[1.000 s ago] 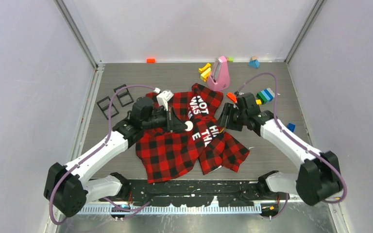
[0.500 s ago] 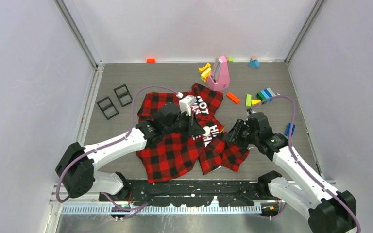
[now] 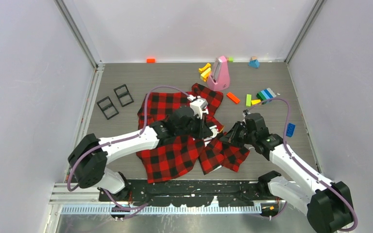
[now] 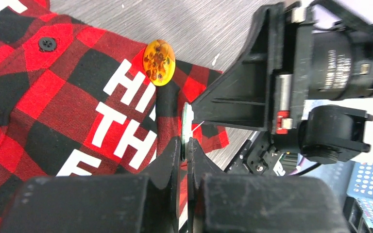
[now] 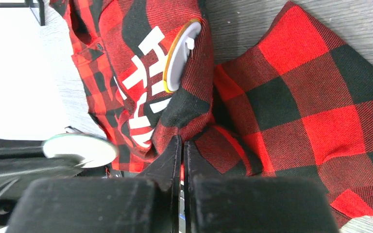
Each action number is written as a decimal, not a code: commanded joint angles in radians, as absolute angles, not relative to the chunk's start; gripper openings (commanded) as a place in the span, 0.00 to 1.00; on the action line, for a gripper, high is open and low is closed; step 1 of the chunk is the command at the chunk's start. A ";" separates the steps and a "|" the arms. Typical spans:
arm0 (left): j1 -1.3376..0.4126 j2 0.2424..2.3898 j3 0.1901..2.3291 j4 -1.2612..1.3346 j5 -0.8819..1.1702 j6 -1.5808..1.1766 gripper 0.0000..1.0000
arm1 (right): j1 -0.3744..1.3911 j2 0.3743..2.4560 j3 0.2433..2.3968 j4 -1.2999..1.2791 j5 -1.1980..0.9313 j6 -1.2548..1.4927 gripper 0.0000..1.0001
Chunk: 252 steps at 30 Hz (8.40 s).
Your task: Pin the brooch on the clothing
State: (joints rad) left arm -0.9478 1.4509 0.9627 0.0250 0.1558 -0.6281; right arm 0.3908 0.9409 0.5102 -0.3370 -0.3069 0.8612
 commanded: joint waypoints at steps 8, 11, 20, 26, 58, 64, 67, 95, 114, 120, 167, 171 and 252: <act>-1.023 1.558 1.077 -0.059 0.014 -0.592 0.00 | 0.392 0.792 0.540 -0.381 -0.309 0.793 0.01; -1.040 1.569 1.094 -0.087 -0.035 -0.573 0.00 | 0.392 0.771 0.545 -0.394 -0.308 0.784 0.01; -1.092 1.593 1.134 -0.145 -0.134 -0.541 0.00 | 0.393 0.757 0.556 -0.401 -0.330 0.765 0.01; -1.104 1.613 1.156 -0.153 -0.135 -0.538 0.00 | 0.394 0.753 0.561 -0.406 -0.368 0.748 0.01; -1.081 1.602 1.087 -0.006 0.060 -0.662 0.00 | 0.530 0.902 0.578 -0.397 -0.331 0.672 0.01; -1.030 1.562 1.015 -0.006 0.041 -0.671 0.00 | 0.531 0.801 0.634 -0.487 -0.221 0.668 0.42; -1.014 1.541 0.990 -0.006 0.036 -0.666 0.00 | 0.531 0.771 0.676 -0.561 -0.135 0.660 0.53; -0.993 1.441 0.965 -0.049 -0.029 -0.584 0.00 | 0.445 0.939 0.651 -0.420 -0.081 0.681 0.62; -0.962 1.408 0.935 -0.047 -0.012 -0.588 0.00 | 0.286 1.349 0.724 -0.278 -0.400 0.607 0.48; -0.962 1.425 0.937 -0.019 -0.005 -0.595 0.00 | 0.277 1.367 0.703 -0.269 -0.396 0.649 0.19; -0.963 1.507 1.000 0.060 -0.073 -0.619 0.00 | 0.278 1.140 0.648 -0.265 -0.520 0.600 0.01; -0.963 1.526 1.026 0.041 -0.077 -0.596 0.00 | 0.278 1.139 0.651 -0.265 -0.522 0.604 0.01; -0.830 1.620 0.968 0.307 0.356 -0.779 0.00 | 0.330 1.050 0.719 -0.381 -0.497 0.483 0.50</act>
